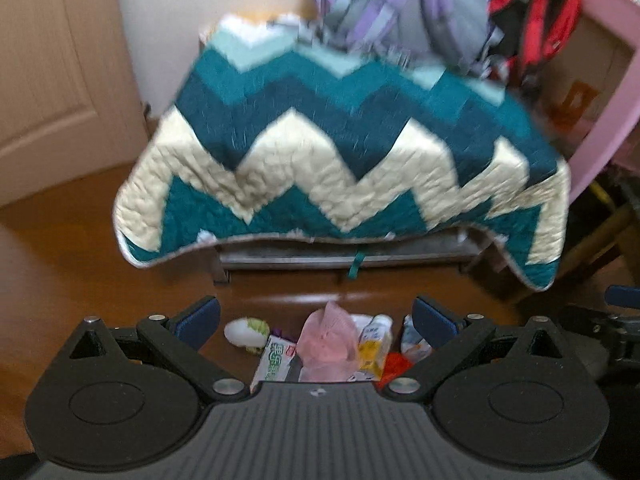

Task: Collect trash
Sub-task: 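Grasp the pink mesh bag with the left tool while the right grasps the white-green wrapper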

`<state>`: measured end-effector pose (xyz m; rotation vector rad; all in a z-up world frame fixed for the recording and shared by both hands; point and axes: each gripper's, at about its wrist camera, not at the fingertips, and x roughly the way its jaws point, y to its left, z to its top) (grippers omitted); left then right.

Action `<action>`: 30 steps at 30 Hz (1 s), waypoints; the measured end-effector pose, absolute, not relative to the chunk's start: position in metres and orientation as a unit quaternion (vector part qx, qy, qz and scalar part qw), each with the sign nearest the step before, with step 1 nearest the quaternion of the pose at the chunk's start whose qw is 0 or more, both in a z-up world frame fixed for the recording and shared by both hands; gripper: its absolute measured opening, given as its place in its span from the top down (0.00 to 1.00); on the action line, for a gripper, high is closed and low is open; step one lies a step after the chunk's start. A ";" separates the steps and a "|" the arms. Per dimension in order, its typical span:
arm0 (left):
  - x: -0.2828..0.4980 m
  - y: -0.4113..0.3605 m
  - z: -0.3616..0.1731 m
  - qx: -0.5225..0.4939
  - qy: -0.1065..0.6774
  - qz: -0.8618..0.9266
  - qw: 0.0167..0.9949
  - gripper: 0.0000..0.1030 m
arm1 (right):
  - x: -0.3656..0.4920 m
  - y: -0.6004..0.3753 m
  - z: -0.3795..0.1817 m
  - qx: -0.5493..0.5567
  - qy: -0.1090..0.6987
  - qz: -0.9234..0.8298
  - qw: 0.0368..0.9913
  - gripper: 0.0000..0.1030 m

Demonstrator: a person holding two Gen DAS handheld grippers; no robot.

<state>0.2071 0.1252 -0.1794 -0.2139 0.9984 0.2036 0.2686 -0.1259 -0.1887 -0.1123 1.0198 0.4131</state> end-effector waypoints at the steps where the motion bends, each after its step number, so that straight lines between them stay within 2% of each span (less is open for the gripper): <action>1: 0.217 0.127 -0.192 -0.102 0.487 0.096 0.862 0.00 | 0.278 -0.124 -0.201 -0.059 0.489 0.201 0.847 0.07; 6: 0.263 0.136 -0.260 -0.128 0.526 0.085 0.836 0.00 | 0.320 -0.120 -0.271 -0.070 0.542 0.174 0.819 0.12; 11: 0.299 0.134 -0.324 -0.162 0.561 0.092 0.807 0.00 | 0.359 -0.131 -0.338 -0.027 0.595 0.128 0.793 0.12; 18: 0.336 0.120 -0.404 -0.160 0.596 0.085 0.782 0.00 | 0.386 -0.135 -0.434 0.013 0.649 0.093 0.755 0.12; 22: 0.353 0.113 -0.441 -0.149 0.612 0.076 0.773 0.00 | 0.398 -0.136 -0.473 0.046 0.672 0.075 0.735 0.12; 30: 0.363 0.109 -0.501 -0.142 0.648 0.078 0.744 0.01 | 0.408 -0.122 -0.530 0.036 0.703 0.071 0.706 0.15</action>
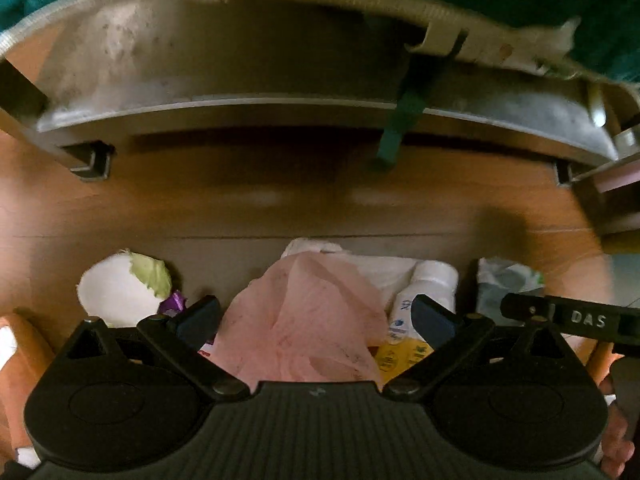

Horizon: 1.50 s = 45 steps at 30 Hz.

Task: Collect trash
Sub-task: 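Grasp the pink mesh bag with the left tool while the right grasps the white-green wrapper, then lift the pink mesh bag with the left tool while the right carries the wrapper toward the teal bin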

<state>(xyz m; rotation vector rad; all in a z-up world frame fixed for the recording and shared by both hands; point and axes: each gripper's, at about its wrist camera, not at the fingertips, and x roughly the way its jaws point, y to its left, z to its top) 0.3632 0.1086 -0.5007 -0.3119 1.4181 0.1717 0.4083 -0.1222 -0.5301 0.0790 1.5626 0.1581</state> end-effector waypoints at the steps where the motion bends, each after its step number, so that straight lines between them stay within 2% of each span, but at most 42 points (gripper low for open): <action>1: 0.364 0.108 -0.505 -0.143 0.648 0.076 0.744 0.03 | 0.409 -0.122 -0.535 0.039 0.706 0.069 0.704 0.17; 3: 0.365 0.107 -0.513 -0.148 0.651 0.073 0.741 0.10 | 0.409 -0.121 -0.543 0.046 0.714 0.065 0.696 0.23; 5: 0.366 0.107 -0.520 -0.151 0.655 0.073 0.737 0.26 | 0.409 -0.120 -0.549 0.048 0.720 0.063 0.690 0.32; 9: 0.365 0.106 -0.525 -0.158 0.654 0.073 0.736 0.43 | 0.406 -0.118 -0.548 0.065 0.719 0.061 0.689 0.47; 10: 0.366 0.105 -0.527 -0.156 0.653 0.071 0.737 0.51 | 0.406 -0.117 -0.547 0.066 0.720 0.058 0.689 0.52; 11: 0.366 0.104 -0.527 -0.156 0.652 0.070 0.738 0.60 | 0.406 -0.115 -0.545 0.062 0.721 0.056 0.687 0.58; 12: 0.366 0.104 -0.526 -0.158 0.651 0.069 0.739 0.64 | 0.407 -0.114 -0.542 0.059 0.723 0.056 0.686 0.64; 13: 0.366 0.105 -0.526 -0.164 0.650 0.068 0.739 0.70 | 0.406 -0.113 -0.539 0.053 0.723 0.053 0.686 0.77; 14: 0.365 0.105 -0.525 -0.167 0.648 0.070 0.740 0.74 | 0.405 -0.112 -0.536 0.045 0.723 0.050 0.688 0.84; 16: 0.364 0.105 -0.522 -0.168 0.646 0.078 0.741 0.79 | 0.401 -0.111 -0.528 0.043 0.718 0.052 0.693 0.92; 22: 0.355 0.104 -0.501 -0.175 0.642 0.088 0.741 0.84 | 0.389 -0.114 -0.484 0.026 0.697 0.064 0.714 0.94; 29: 0.340 0.093 -0.443 -0.161 0.623 0.080 0.762 0.85 | 0.372 -0.118 -0.411 0.024 0.662 0.084 0.744 0.94; 33: 0.327 0.087 -0.393 -0.154 0.603 0.067 0.780 0.85 | 0.364 -0.121 -0.360 0.026 0.633 0.102 0.767 0.94; 45: 0.269 0.064 -0.224 -0.132 0.519 0.011 0.844 0.85 | 0.297 -0.157 -0.160 0.030 0.519 0.137 0.843 0.94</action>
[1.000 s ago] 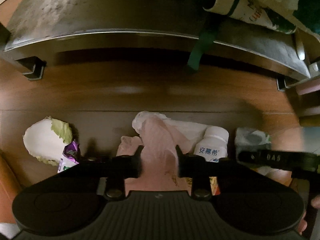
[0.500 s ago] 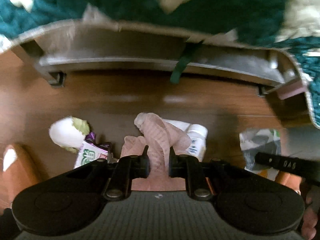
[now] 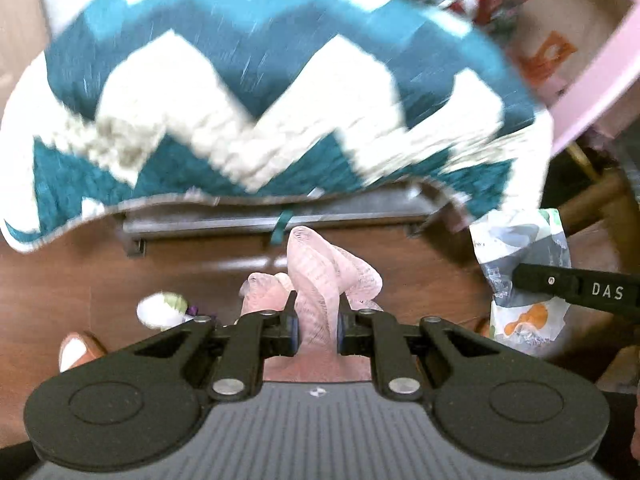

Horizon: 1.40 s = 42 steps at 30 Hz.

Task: Collect trash
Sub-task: 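Lift the pink mesh bag with the left tool while the right carries the wrapper toward the teal bin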

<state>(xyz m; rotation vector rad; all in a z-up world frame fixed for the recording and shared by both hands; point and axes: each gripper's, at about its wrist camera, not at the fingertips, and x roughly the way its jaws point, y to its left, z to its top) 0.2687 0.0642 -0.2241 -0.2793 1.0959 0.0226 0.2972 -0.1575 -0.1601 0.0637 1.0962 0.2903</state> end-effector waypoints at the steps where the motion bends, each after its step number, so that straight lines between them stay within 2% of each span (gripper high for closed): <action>1: 0.263 0.059 -0.206 -0.130 0.508 0.004 0.851 0.85 | 0.290 -0.163 -0.146 0.030 0.508 0.139 0.849 0.94; 10: 0.225 0.005 -0.076 -0.098 0.409 -0.079 0.904 0.85 | 0.238 -0.223 -0.024 0.029 0.434 0.138 0.890 0.94; 17: 0.216 -0.044 0.002 -0.073 0.359 -0.134 0.921 0.85 | 0.208 -0.276 0.066 0.020 0.376 0.126 0.918 0.94; 24: 0.217 -0.110 0.081 -0.053 0.307 -0.208 0.927 0.85 | 0.196 -0.340 0.128 0.009 0.328 0.069 0.942 0.94; 32: 0.232 -0.206 0.156 -0.013 0.254 -0.282 0.925 0.85 | 0.205 -0.431 0.168 0.026 0.299 -0.013 0.954 0.94; 42: 0.267 -0.329 0.197 0.024 0.229 -0.335 0.914 0.85 | 0.230 -0.517 0.152 0.035 0.330 -0.087 0.939 0.94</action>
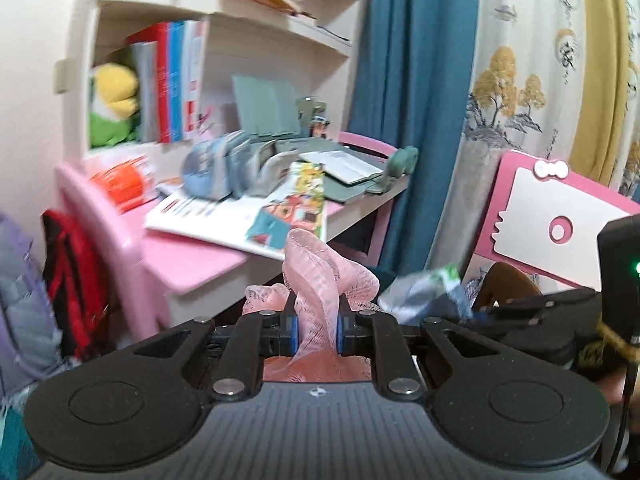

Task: Collect trash
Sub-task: 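Lift the pink mesh bag with the left tool while the right carries the wrapper toward the teal bin, then open the left tool over the teal bin while the right releases the wrapper into it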

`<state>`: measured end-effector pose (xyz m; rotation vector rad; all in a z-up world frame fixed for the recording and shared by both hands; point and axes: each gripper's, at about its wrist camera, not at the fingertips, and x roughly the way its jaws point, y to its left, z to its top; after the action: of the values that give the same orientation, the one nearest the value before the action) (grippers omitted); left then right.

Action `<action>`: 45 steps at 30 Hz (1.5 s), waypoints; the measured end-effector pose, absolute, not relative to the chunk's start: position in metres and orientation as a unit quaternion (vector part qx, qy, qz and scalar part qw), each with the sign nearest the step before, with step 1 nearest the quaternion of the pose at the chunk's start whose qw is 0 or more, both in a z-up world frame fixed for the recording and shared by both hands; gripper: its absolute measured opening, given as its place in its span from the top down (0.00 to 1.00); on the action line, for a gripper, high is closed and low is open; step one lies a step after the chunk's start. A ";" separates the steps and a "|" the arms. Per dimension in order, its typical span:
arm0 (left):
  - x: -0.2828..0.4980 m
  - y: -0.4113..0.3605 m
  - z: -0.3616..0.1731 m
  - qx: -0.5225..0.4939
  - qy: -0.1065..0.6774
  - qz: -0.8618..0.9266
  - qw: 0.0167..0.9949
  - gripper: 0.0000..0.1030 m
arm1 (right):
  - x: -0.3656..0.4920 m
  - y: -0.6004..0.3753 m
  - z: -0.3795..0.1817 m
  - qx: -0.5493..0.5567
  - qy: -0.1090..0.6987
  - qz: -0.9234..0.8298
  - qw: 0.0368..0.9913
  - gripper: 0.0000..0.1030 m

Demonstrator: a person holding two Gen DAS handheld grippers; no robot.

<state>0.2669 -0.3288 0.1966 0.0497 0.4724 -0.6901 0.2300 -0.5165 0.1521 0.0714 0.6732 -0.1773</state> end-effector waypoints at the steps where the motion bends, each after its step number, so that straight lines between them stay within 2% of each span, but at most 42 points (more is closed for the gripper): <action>1: 0.271 -0.339 0.198 0.027 0.227 -0.336 0.914 0.85 | 0.231 -0.521 0.152 0.031 0.333 -0.090 0.938 0.94; 7: 0.308 -0.395 0.195 0.017 0.231 -0.338 0.912 0.85 | 0.243 -0.541 0.142 0.017 0.354 -0.087 0.931 0.94; 15: 0.338 -0.449 0.137 0.067 0.308 -0.341 0.885 0.85 | 0.269 -0.550 0.112 0.002 0.417 -0.081 0.905 0.92; 17: 0.346 -0.452 0.124 0.066 0.328 -0.340 0.879 0.85 | 0.273 -0.552 0.111 0.006 0.427 -0.073 0.901 0.85; 22: 0.358 -0.455 0.103 0.074 0.363 -0.334 0.867 0.85 | 0.283 -0.550 0.102 0.000 0.459 -0.076 0.885 0.81; 24: 0.361 -0.455 0.097 0.075 0.374 -0.334 0.862 0.85 | 0.286 -0.550 0.098 -0.001 0.477 -0.074 0.876 0.76; 25: 0.362 -0.455 0.095 0.076 0.378 -0.333 0.860 0.84 | 0.287 -0.549 0.096 -0.003 0.482 -0.076 0.873 0.70; 27: 0.363 -0.456 0.091 0.081 0.384 -0.331 0.858 0.80 | 0.287 -0.548 0.096 -0.006 0.483 -0.078 0.872 0.62; 28: 0.364 -0.457 0.090 0.085 0.384 -0.331 0.858 0.75 | 0.287 -0.547 0.096 -0.007 0.483 -0.078 0.872 0.57; 31: 0.361 -0.455 0.089 0.088 0.380 -0.337 0.857 0.66 | 0.285 -0.545 0.099 -0.011 0.482 -0.075 0.873 0.53; 34: 0.356 -0.451 0.094 0.082 0.371 -0.338 0.861 0.43 | 0.281 -0.543 0.102 -0.014 0.479 -0.075 0.874 0.51; 35: 0.354 -0.449 0.096 0.080 0.365 -0.338 0.864 0.40 | 0.279 -0.542 0.104 -0.014 0.478 -0.075 0.875 0.50; 39: 0.343 -0.439 0.108 0.071 0.357 -0.342 0.866 0.38 | 0.270 -0.538 0.116 -0.010 0.468 -0.073 0.881 0.47; 41: 0.337 -0.433 0.115 0.067 0.352 -0.342 0.869 0.32 | 0.264 -0.535 0.122 -0.011 0.461 -0.071 0.884 0.43; 45: 0.321 -0.415 0.131 0.063 0.331 -0.340 0.878 0.28 | 0.249 -0.523 0.136 -0.012 0.447 -0.067 0.892 0.39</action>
<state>0.3210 -0.4152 0.1309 0.1304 0.6893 -0.7097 0.2488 -0.5233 0.1362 -0.0257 0.9281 -0.1392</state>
